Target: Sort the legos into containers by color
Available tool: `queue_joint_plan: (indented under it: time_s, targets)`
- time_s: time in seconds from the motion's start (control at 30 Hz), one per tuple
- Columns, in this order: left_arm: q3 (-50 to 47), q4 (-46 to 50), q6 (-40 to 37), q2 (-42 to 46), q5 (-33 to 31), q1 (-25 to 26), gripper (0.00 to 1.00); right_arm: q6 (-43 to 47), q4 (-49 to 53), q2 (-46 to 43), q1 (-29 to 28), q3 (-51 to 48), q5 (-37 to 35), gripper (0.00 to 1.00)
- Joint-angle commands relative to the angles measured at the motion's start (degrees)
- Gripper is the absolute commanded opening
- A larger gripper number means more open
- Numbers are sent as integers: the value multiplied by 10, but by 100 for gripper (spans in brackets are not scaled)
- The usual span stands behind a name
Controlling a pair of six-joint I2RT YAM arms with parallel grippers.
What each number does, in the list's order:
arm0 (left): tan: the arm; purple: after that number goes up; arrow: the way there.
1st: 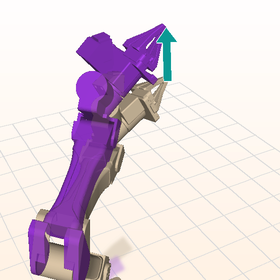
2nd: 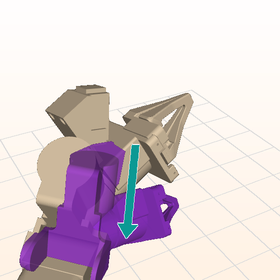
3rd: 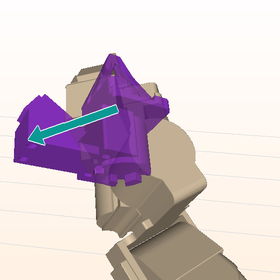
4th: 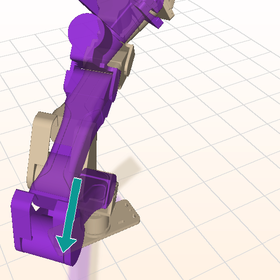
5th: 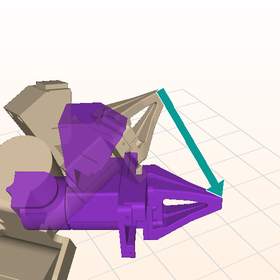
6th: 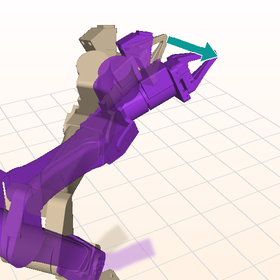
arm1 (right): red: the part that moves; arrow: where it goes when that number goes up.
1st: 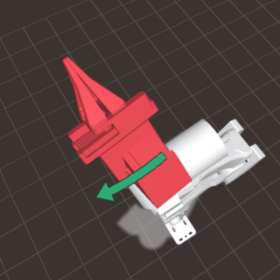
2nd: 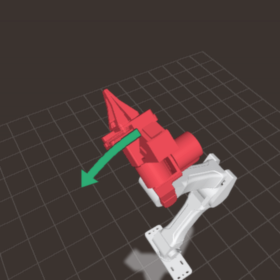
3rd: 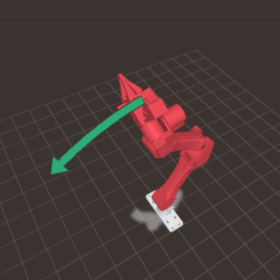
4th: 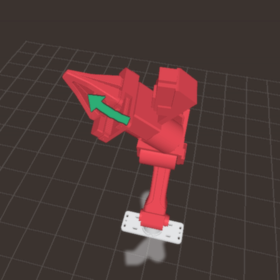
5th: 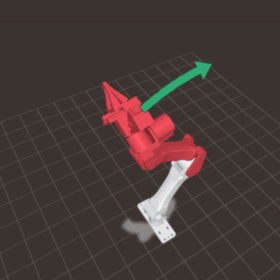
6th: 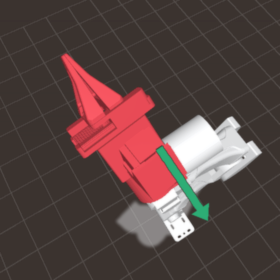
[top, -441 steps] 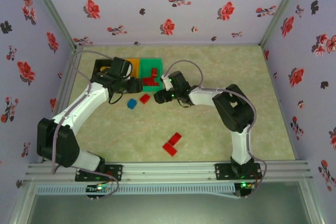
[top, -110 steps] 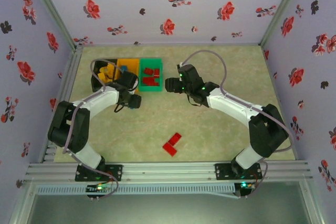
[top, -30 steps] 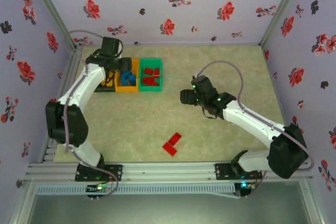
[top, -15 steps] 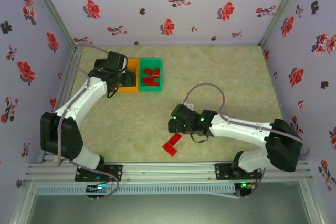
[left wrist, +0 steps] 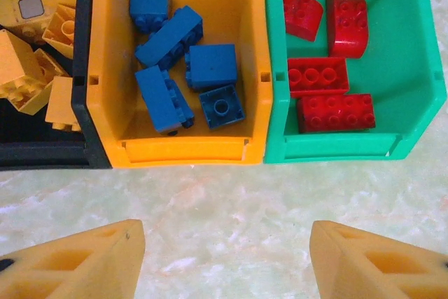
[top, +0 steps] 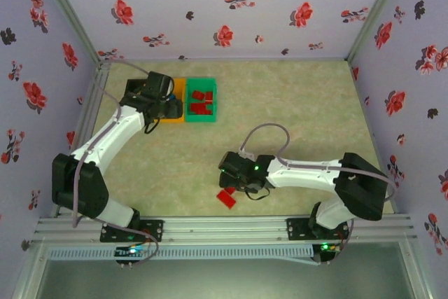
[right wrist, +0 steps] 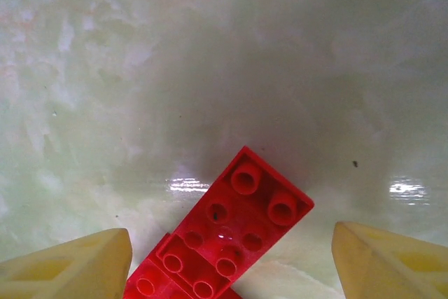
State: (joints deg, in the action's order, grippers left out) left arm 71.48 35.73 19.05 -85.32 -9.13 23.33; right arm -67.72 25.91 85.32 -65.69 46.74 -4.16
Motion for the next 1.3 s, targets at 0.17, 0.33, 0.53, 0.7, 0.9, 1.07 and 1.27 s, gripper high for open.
queue_joint_plan:
  time_s: [0.17, 0.33, 0.53, 0.7, 0.9, 1.07, 1.27]
  targets:
    - [8, 25, -2, 22, -23, 6, 64, 3, -21, 37, -5, 15, 15, 70]
    - [11, 31, -4, 26, -25, 6, 64, 17, -8, 50, -3, 28, 8, 66]
    - [15, 36, -7, 29, -26, 6, 64, 24, 6, 67, 0, 40, 3, 60]
    - [16, 39, -8, 31, -27, 6, 64, 33, 9, 78, 7, 43, 4, 53]
    - [16, 40, -7, 33, -30, 7, 64, 72, 43, 87, 25, 61, -18, 39]
    - [15, 42, -7, 38, -30, 7, 64, 124, 62, 87, 50, 82, -31, 32]
    - [3, 40, -1, 54, -29, 8, 64, 201, 65, 78, 83, 132, -61, 30]
